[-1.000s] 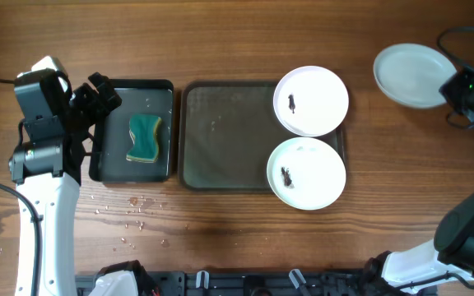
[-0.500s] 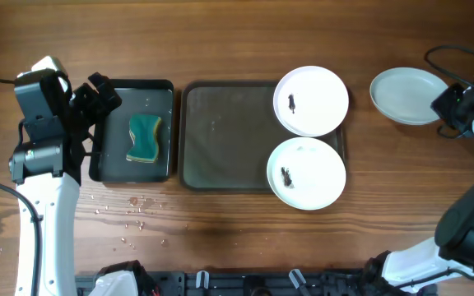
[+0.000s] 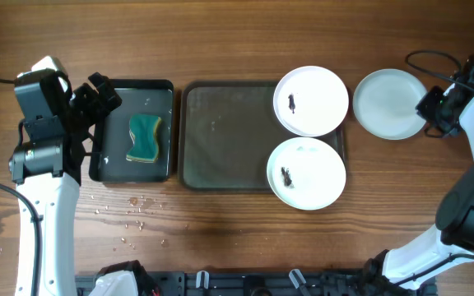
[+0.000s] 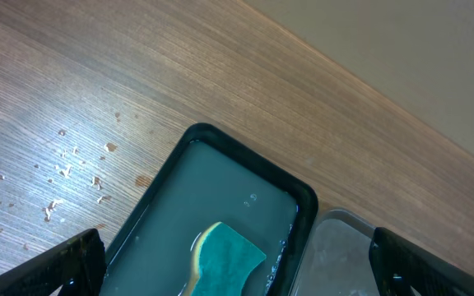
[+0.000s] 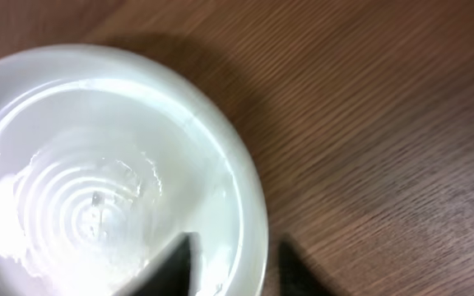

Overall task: Clean dirty plates on tray and stack at the side
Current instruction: 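Carry the clean plate right and set it on the table, then move the right gripper to the rim of the upper dirty plate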

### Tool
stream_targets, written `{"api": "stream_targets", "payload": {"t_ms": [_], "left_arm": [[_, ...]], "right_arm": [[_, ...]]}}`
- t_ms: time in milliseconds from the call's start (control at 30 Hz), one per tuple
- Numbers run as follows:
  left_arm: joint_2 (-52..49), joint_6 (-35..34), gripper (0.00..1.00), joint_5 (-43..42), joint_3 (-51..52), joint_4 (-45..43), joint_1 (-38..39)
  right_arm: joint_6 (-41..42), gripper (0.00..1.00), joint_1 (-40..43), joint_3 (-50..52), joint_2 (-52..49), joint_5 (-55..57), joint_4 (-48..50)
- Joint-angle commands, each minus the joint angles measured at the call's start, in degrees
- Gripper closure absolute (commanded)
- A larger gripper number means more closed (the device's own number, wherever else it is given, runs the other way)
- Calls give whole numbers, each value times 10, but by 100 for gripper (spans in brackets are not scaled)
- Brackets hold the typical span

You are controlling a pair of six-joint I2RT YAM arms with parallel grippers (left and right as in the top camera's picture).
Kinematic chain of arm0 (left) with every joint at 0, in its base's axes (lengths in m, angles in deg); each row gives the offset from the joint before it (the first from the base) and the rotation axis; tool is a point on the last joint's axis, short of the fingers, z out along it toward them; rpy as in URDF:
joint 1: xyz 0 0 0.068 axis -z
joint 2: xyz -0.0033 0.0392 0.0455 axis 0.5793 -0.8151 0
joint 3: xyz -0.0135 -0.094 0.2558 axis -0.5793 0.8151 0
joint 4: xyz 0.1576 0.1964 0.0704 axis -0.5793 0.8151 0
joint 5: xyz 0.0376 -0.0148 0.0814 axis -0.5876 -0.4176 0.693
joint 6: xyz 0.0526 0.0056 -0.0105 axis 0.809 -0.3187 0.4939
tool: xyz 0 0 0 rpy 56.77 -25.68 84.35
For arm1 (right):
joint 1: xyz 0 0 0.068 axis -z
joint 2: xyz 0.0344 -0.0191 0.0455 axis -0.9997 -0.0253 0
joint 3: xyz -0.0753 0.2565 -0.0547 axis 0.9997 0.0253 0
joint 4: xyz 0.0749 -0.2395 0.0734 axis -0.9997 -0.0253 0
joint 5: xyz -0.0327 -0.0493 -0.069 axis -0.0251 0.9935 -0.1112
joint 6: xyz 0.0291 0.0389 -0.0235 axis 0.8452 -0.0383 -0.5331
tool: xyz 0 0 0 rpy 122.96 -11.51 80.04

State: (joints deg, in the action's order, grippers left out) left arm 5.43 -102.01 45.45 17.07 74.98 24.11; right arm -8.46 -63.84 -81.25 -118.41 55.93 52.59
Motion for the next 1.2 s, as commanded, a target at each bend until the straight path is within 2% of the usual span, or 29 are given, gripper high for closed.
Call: {"api": "stream_targets", "payload": {"t_ms": [0, 133, 333, 467, 700, 800, 967, 1167], "left_arm": [[1, -7, 0, 6, -4, 0, -2], [1, -7, 0, 6, -4, 0, -2], [1, -7, 0, 6, -4, 0, -2], [1, -7, 0, 6, -4, 0, -2], [1, -7, 0, 6, -4, 0, -2], [1, -7, 0, 6, -4, 0, -2], [1, -7, 0, 6, -4, 0, -2], [1, -7, 0, 6, -4, 0, -2]], "right_arm": [[-63, 47, -1, -3, -9, -69, -21], [-68, 47, -6, -26, -8, -109, -89], [-116, 57, -57, -27, -8, -147, -182], [-147, 61, -112, -26, -8, -144, -219], [-166, 62, -206, -20, -10, -60, -213], [-241, 67, -233, 0, -10, -56, -185], [-247, 72, -242, 28, -10, -56, -141], [-247, 72, -242, 63, -10, -56, -85]]}}
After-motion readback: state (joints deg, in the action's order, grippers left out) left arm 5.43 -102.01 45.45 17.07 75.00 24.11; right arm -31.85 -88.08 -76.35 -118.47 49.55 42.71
